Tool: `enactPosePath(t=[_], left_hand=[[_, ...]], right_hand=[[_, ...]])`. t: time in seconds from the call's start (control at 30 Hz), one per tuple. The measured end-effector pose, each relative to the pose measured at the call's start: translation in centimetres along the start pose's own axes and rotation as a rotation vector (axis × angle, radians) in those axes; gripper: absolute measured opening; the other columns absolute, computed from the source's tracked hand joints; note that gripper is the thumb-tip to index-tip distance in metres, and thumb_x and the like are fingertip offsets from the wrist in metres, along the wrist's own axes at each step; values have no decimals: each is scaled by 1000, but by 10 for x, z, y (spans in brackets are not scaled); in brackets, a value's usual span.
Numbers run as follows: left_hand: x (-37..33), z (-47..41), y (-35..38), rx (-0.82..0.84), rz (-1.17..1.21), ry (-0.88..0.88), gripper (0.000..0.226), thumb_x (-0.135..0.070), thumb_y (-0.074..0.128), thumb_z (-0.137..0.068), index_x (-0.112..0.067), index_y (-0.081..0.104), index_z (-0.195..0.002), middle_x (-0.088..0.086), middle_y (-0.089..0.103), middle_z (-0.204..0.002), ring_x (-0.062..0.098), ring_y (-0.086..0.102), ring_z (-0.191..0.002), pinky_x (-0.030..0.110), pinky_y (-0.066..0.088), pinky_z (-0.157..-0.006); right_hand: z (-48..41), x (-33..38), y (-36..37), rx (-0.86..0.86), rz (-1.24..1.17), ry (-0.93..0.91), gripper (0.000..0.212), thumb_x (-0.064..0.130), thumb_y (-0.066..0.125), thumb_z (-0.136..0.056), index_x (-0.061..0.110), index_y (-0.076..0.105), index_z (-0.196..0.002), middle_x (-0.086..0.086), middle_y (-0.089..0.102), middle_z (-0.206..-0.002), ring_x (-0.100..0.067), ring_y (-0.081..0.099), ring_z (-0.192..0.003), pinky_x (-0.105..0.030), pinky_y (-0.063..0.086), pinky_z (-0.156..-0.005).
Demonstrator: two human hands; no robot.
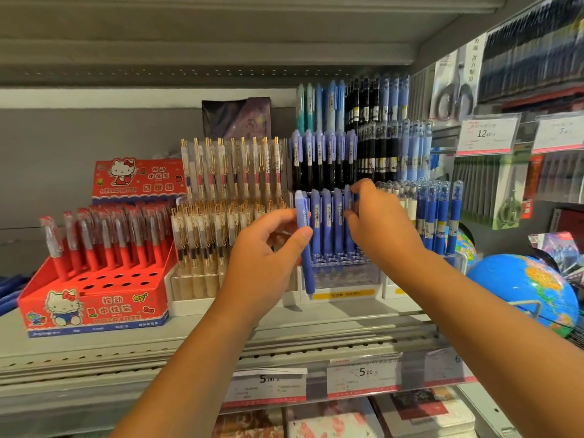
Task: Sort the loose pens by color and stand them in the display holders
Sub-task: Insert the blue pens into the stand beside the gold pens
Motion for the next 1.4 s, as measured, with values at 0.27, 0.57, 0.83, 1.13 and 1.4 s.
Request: enactPosePath(t=[0.27, 0.57, 0.83, 1.13, 1.4], left_hand=[[5, 0, 0, -11, 81, -23, 32, -8, 67, -91, -39, 70, -100, 5, 65, -87, 20, 67, -75, 22, 56, -60], [12, -1, 5, 34, 73, -58, 31, -7, 68, -90, -37, 70, -100, -1, 66, -83, 13, 67, -71, 22, 56, -59], [4, -6, 8, 24, -56, 21, 27, -10, 72, -88, -28, 69, -108, -11, 67, -81, 8, 65, -69, 27, 59, -65], [-39, -25, 34, 60, -379, 275, 31, -21, 79, -82, -23, 65, -110, -13, 63, -78, 5, 62, -69, 18, 52, -64], [-35, -61, 63, 234, -1267, 484, 80, -52, 74, -80, -23, 38, -145, 4, 47, -138, 28, 50, -122, 47, 45, -97]], right_hand=[[3, -5, 0, 22, 13, 34, 37, 14, 56, -99, 4, 41, -130, -1, 48, -71, -16, 49, -58, -37, 41, -53], [10, -4, 0, 13, 95, 25, 52, 15, 49, -101, 9, 25, -146, -4, 54, -74, -19, 51, -57, -36, 39, -44], [29, 32, -20, 125, -797, -53, 17, 27, 71, -88, 24, 60, -101, -1, 68, -84, -25, 71, -73, -45, 61, -64], [24, 26, -50, -62, -733, -74, 12, 16, 71, -89, 17, 63, -98, -3, 68, -87, -21, 71, -72, -41, 61, -62], [11, -3, -83, -342, -417, -103, 18, 16, 64, -93, 16, 61, -111, 12, 61, -81, -3, 61, -73, -18, 51, -64]])
Point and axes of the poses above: each hand's wrist, its own z-axis away from the middle knuckle, its own y-axis out of the palm, x = y × z, the point moved 10 cm from there along -z, towards the middle knuckle
